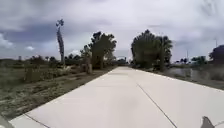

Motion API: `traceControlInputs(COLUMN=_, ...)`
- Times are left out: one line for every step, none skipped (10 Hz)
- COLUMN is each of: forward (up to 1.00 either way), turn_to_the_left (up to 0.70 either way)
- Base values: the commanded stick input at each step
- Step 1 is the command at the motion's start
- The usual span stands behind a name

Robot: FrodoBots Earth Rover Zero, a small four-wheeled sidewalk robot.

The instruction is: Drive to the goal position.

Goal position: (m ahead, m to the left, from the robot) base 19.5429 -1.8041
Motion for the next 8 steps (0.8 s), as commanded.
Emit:
traceControlInputs(forward=0.85, turn_to_the_left=-0.34)
traceControlInputs(forward=0.85, turn_to_the_left=-0.34)
traceControlInputs(forward=0.85, turn_to_the_left=-0.34)
traceControlInputs(forward=0.85, turn_to_the_left=-0.34)
traceControlInputs(forward=0.85, turn_to_the_left=-0.34)
traceControlInputs(forward=0.85, turn_to_the_left=-0.34)
traceControlInputs(forward=0.85, turn_to_the_left=-0.34)
traceControlInputs(forward=0.85, turn_to_the_left=-0.16)
